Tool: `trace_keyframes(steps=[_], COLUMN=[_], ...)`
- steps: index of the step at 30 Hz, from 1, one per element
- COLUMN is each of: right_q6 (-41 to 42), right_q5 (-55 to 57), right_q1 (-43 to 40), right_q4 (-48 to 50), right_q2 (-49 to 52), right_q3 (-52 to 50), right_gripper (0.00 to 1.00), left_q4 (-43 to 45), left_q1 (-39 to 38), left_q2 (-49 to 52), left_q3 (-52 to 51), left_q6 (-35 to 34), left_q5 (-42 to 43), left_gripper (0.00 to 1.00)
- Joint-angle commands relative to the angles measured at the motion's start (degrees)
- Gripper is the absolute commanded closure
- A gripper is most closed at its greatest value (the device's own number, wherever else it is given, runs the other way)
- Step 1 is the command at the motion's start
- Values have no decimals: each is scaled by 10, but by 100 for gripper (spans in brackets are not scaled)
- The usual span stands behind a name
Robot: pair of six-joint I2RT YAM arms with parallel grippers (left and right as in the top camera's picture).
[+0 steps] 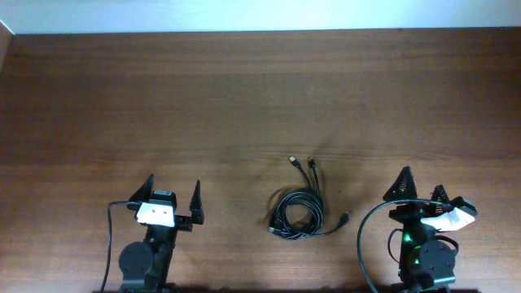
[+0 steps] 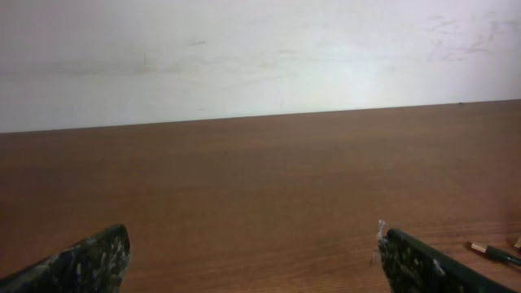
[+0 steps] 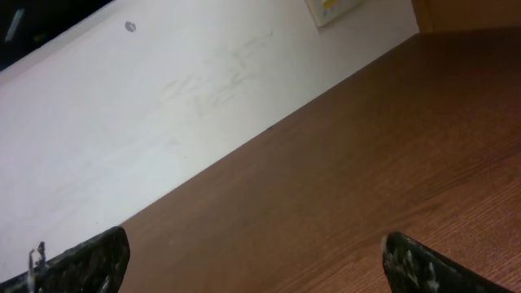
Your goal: Untangle cables
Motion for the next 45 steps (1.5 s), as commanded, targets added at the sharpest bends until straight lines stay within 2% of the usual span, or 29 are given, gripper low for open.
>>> trace_keyframes(steps=[1, 3, 7, 10, 14, 19, 21, 23, 34, 36, 40, 44, 45], right_q6=[-2, -2, -2, -2, -2, -2, -2, -2, -2, -2, -2, -2, -2], right_q5=[-1, -1, -1, -1, -1, -1, -1, -1, -1, -1, -1, -1, -1], right_q1=[-3, -3, -3, -3, -3, -3, -3, -3, -3, -3, -3, -3, -3], right_q4=[0, 0, 0, 0, 0, 0, 0, 0, 0, 0, 0, 0, 0], right_q2=[3, 2, 3, 2, 2, 2, 2, 2, 2, 2, 3, 3, 3], right_q3=[-5, -5, -5, -5, -5, -5, -5, -5, -5, -5, -5, -5, -5], right_gripper=[1, 2, 1, 1, 1, 1, 2, 2, 2, 2, 2, 2, 2], left_q4=[-3, 2, 5, -114, -291, -450, -516, -524, -500, -502, -502, -498, -491], left_q1=[3, 3, 3, 3, 3, 3, 3, 3, 3, 3, 1, -64, -105], left_q2=[0, 0, 0, 11, 87, 233, 308, 356, 398, 410, 464, 546, 580], left_q3=[-1, -1, 31, 139, 300, 468, 545, 573, 573, 573, 573, 573, 573], left_q6=[-4, -4, -4, -4, -4, -4, -4, -4, -12, -32, -37, -61, -90], left_q5=[-4, -3, 63, 61, 70, 155, 235, 326, 337, 301, 264, 194, 143], left_gripper=[1, 1, 1, 1, 1, 1, 1, 1, 1, 1, 8, 15, 15])
